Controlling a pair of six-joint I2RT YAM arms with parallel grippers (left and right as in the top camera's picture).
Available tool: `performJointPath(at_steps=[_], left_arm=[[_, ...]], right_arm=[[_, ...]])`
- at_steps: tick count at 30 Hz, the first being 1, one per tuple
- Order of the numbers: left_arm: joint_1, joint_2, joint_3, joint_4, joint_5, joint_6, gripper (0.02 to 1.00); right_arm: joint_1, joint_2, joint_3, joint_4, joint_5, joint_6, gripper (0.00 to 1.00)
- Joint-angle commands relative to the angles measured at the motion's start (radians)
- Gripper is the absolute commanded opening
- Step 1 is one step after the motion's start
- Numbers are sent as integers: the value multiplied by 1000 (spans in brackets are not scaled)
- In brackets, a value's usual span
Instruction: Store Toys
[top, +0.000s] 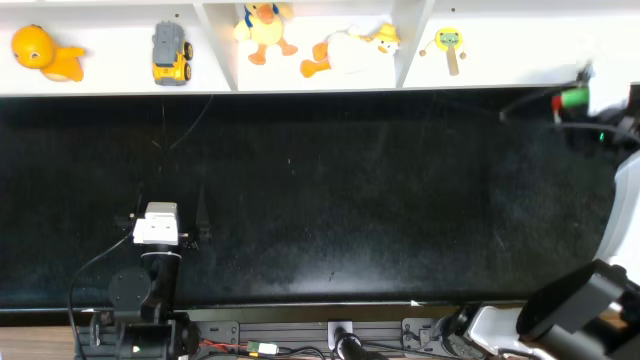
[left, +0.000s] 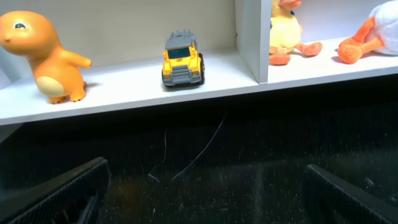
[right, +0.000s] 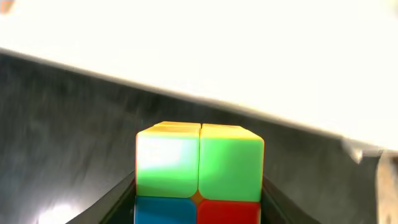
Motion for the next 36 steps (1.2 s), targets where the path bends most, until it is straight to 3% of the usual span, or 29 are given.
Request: performJointPath(at_steps=[1, 15, 21, 23, 24, 25, 26, 36], left_arm=[[-4, -11, 0, -5, 9, -8, 998], [-4, -11, 0, -5, 9, -7, 998], [-4, -11, 0, -5, 9, -8, 998], [-4, -11, 0, -5, 9, -8, 998], [-4, -11, 0, -5, 9, -8, 998], [-4, -11, 0, -5, 9, -7, 998], [-4, -11, 0, -5, 9, -8, 998], [-4, -11, 0, -5, 9, -7, 996]], right_arm=[[44, 108, 119, 1, -13, 84, 294], [131, 377, 405, -29, -21, 231, 305], [153, 397, 414, -29, -23, 235, 349], [156, 397, 414, -26, -23, 235, 474], [157, 397, 414, -23, -22, 244, 630], [157, 397, 414, -21, -21, 253, 888], [157, 397, 414, -21, -21, 253, 996], [154, 333, 318, -39, 26, 253, 996]])
